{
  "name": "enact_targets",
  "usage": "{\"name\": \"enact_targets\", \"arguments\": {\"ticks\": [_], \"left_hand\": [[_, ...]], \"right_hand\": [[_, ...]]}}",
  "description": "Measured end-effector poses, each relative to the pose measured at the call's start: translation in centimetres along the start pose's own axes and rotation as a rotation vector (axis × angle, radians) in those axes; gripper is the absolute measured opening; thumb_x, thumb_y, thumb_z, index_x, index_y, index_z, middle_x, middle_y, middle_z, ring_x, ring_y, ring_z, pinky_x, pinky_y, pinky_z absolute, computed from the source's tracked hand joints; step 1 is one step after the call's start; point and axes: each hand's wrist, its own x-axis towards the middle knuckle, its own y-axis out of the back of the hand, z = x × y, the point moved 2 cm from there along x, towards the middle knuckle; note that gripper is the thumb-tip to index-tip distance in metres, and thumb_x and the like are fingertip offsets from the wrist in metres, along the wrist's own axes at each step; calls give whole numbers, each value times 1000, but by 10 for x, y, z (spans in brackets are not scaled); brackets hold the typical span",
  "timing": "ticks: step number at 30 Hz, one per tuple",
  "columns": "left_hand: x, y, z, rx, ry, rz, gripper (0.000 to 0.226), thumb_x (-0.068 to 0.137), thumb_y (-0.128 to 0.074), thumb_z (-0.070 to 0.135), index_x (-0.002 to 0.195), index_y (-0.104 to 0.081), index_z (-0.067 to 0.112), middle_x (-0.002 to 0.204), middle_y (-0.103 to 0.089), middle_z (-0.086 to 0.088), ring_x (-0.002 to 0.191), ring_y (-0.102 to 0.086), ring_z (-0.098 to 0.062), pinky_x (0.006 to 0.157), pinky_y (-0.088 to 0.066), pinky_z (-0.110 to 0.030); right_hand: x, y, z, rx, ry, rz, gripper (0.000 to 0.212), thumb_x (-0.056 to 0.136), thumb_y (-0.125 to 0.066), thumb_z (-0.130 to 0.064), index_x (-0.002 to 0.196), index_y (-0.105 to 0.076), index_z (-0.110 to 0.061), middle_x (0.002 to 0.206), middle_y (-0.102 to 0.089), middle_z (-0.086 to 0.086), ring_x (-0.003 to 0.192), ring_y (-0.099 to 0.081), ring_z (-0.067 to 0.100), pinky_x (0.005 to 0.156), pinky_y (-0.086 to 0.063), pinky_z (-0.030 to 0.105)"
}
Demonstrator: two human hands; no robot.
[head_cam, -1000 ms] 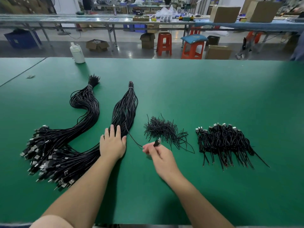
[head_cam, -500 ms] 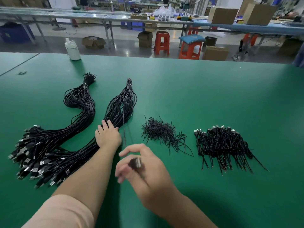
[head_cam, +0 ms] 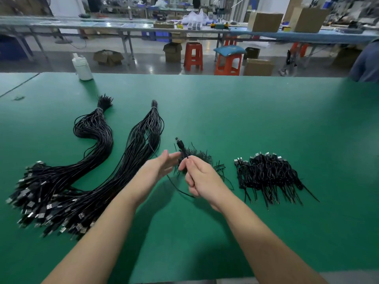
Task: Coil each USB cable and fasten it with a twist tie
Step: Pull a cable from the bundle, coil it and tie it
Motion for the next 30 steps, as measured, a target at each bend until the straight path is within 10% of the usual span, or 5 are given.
{"name": "enact_targets", "arguments": {"ticks": [7,21,25,28,30], "left_hand": [[-22,-33,18,74,-76,-21,32,102,-45,34,120,-71,32,114,-66,-5,108,-59,-24,106,-38,-38],[-34,-36,33,-206,-181,-100,54,104,-28,31,124,-61,-6,127,-64,-21,126,-56,-30,112,-38,-40],[-30,-20,51,-770,-225,15,52,104,-29,36,121,-64,2,129,-63,-20,127,-56,-32,111,-40,-47],[-43,3,73,-1122,-70,-403,47,104,-35,29,114,-67,-4,115,-69,-23,110,-67,-33,93,-54,-40],[-52,4,72,-750,67,-694,48,105,-36,27,115,-61,-12,106,-69,-29,90,-72,-36,77,-59,-37]], "right_hand": [[-12,-9,4,48,-77,-89,37,106,-38,-41,87,-52,-12,58,-32,-4,46,-25,9,45,-17,23],[-30,-14,8,213,-3,-241,41,108,-37,-33,72,-47,-17,53,-19,-1,44,-16,11,41,-14,20],[-34,-21,28,249,-89,-299,45,107,-39,-36,66,-44,-18,57,-17,3,45,-18,12,42,-14,22],[-33,-15,42,383,-143,-244,45,104,-45,-37,64,-38,-19,59,-17,2,43,-18,12,41,-13,23],[-29,-10,47,554,-179,-193,42,101,-50,-35,64,-40,-17,57,-18,-1,40,-17,10,39,-11,23]]}}
